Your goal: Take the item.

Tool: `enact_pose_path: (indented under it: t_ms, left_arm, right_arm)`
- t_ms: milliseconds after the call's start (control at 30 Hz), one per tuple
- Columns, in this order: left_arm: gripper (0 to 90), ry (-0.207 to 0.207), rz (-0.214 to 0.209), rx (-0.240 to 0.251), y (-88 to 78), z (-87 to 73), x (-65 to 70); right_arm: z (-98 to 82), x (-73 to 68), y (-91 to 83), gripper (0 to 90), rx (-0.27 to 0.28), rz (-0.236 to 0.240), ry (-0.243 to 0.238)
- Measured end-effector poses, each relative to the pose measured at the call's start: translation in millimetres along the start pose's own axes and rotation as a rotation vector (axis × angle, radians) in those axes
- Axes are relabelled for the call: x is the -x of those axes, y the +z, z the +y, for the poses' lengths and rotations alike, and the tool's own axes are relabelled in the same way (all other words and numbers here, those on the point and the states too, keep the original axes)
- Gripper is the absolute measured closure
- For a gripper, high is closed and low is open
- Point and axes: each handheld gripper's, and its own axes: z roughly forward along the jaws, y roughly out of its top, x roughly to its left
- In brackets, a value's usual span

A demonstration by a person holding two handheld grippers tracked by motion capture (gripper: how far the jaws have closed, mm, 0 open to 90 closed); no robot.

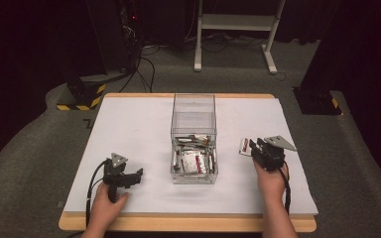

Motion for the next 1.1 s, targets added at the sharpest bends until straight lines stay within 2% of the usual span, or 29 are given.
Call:
enact_pose_path:
  t_ms: [233,400,633,800,967,1100]
  left_arm:
    - [14.5,0.0,0.0,0.0,0.0,0.0,0.0]
    - [14.5,0.0,0.0,0.0,0.0,0.0,0.0]
    - [14.5,0.0,0.0,-0.001,0.0,0.0,0.0]
    - [14.5,0.0,0.0,-0.001,0.0,0.1,0.0]
    - [14.6,0.001,0.001,0.0,0.0,0.1,0.1]
    - [14.5,0.002,0.001,-0.001,-0.1,0.1,0.2]
  right_arm:
    - [1.7,-12.8,-9.4,63.5,0.017,0.018,-0.036]
    - [-2.2,-21.9,-9.4,59.7,-0.007,0.043,-0.048]
    - [-18.2,-31.8,0.6,54.5,-0.099,0.077,-0.059]
    - [-34.5,-43.6,8.3,50.7,-0.173,0.101,-0.087]
    - [-47.7,-54.2,15.2,46.1,-0.252,0.106,-0.126]
    - [-50.2,-53.7,15.4,43.8,-0.248,0.108,-0.127]
